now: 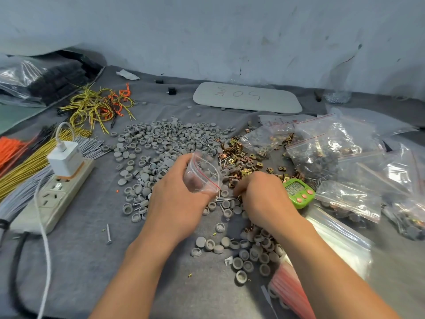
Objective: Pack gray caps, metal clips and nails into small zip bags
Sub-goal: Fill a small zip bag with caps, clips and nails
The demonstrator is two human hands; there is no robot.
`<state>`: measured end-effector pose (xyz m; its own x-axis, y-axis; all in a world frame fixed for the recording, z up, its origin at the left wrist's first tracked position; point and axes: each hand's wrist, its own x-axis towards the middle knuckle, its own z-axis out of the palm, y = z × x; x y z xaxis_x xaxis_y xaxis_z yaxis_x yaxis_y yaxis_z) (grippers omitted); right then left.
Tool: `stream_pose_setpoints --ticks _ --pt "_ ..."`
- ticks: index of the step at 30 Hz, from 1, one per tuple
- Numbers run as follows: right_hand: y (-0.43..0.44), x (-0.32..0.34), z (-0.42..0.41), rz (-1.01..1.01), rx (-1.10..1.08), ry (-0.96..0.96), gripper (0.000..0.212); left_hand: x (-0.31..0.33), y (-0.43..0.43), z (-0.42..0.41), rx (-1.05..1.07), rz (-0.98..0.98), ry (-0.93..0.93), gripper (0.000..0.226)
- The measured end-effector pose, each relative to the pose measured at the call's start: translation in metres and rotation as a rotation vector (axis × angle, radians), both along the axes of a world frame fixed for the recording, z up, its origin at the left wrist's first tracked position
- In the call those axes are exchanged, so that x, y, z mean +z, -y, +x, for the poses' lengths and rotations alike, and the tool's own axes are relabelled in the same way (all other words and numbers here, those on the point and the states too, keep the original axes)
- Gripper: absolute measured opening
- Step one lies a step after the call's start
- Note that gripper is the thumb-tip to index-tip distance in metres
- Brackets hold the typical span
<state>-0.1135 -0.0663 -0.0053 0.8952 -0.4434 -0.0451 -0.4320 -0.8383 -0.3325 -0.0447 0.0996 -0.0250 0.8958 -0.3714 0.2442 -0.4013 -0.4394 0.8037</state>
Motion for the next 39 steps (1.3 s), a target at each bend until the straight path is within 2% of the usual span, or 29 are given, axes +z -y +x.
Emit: stream_pose_setpoints --ticks 2,6,12,14,19,23,27,29,32,39 --pt "-0.002 0.001 0.001 -0.045 0.020 -0.057 0.045 0.000 0.000 0.000 0.001 0.001 -0.001 0.055" --pt "-0.004 -0.001 0.001 -0.129 0.034 -0.072 0.030 -0.001 0.000 -0.002 0.015 0.016 -0.016 0.058" --pt "-0.003 0.001 -0.004 -0.194 0.145 -0.097 0.023 0.001 -0.004 -0.001 0.002 0.004 -0.031 0.054" --pt "-0.002 0.001 -0.006 -0.159 0.158 -0.104 0.026 0.001 -0.007 0.001 0.008 0.021 -0.024 0.055" --pt "0.007 -0.003 -0.006 0.071 0.053 -0.077 0.031 -0.001 -0.010 0.003 0.010 0.062 -0.016 0.063" --pt "0.007 -0.002 -0.007 0.042 0.060 -0.049 0.032 -0.002 -0.010 0.001 0.013 0.063 -0.029 0.072" --pt "0.008 -0.004 -0.008 -0.011 0.067 -0.037 0.021 0.000 -0.007 0.000 -0.008 0.057 -0.034 0.069" --pt "0.011 -0.005 -0.010 0.047 0.017 0.025 0.015 0.000 -0.006 -0.001 -0.017 0.073 -0.037 0.069" --pt "0.015 -0.004 -0.011 0.155 -0.086 0.220 0.017 -0.001 -0.003 -0.003 -0.021 0.093 -0.045 0.070" --pt "0.009 0.013 -0.016 0.582 -0.156 0.533 0.019 -0.003 0.009 -0.005 -0.029 0.123 -0.036 0.071"
